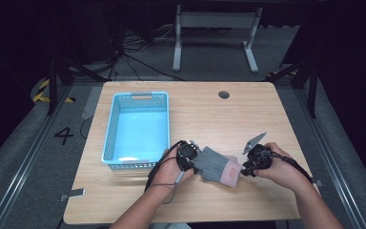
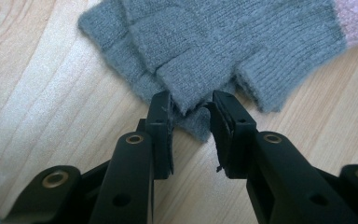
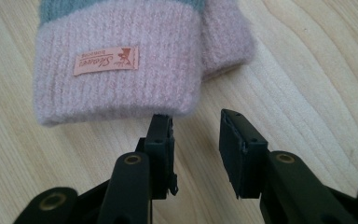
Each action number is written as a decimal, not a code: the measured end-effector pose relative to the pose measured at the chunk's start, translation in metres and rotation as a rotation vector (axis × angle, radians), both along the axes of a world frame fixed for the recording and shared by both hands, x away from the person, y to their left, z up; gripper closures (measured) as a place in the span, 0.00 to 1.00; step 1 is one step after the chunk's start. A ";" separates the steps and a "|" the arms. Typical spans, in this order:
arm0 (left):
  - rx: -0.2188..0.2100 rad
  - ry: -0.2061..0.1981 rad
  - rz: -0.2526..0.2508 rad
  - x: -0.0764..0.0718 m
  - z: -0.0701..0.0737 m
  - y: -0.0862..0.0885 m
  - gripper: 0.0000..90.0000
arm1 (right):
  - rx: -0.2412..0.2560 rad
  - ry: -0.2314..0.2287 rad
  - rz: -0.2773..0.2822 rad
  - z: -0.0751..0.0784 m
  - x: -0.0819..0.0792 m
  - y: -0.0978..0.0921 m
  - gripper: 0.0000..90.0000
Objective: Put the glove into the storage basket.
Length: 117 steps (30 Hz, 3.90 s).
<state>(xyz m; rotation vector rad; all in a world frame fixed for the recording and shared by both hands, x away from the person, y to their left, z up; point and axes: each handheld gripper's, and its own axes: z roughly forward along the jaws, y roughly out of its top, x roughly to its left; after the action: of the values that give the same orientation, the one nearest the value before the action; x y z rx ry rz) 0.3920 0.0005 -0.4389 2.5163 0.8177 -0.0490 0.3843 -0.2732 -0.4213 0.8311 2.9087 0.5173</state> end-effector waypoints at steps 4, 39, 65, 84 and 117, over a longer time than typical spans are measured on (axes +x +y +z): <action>-0.005 -0.018 -0.020 -0.002 0.004 -0.001 0.80 | -0.005 -0.015 0.010 0.001 0.000 0.002 0.74; 0.027 -0.011 -0.010 0.001 0.002 -0.004 0.85 | 0.032 -0.047 0.009 0.012 -0.005 0.004 0.84; -0.028 -0.060 0.003 -0.022 0.032 0.006 0.99 | 0.091 -0.167 -0.077 0.041 -0.005 0.006 0.97; 0.009 -0.006 -0.019 -0.017 0.018 0.001 0.99 | 0.084 -0.159 -0.116 0.011 0.015 0.010 0.96; -0.053 -0.054 -0.061 -0.017 0.047 -0.014 0.59 | 0.134 -0.173 -0.210 0.032 0.003 -0.024 0.53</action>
<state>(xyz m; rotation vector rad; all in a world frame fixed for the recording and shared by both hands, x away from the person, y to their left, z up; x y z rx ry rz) 0.3745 -0.0135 -0.3924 2.4818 0.7089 -0.0232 0.3877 -0.2971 -0.3890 1.0372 2.6156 0.7291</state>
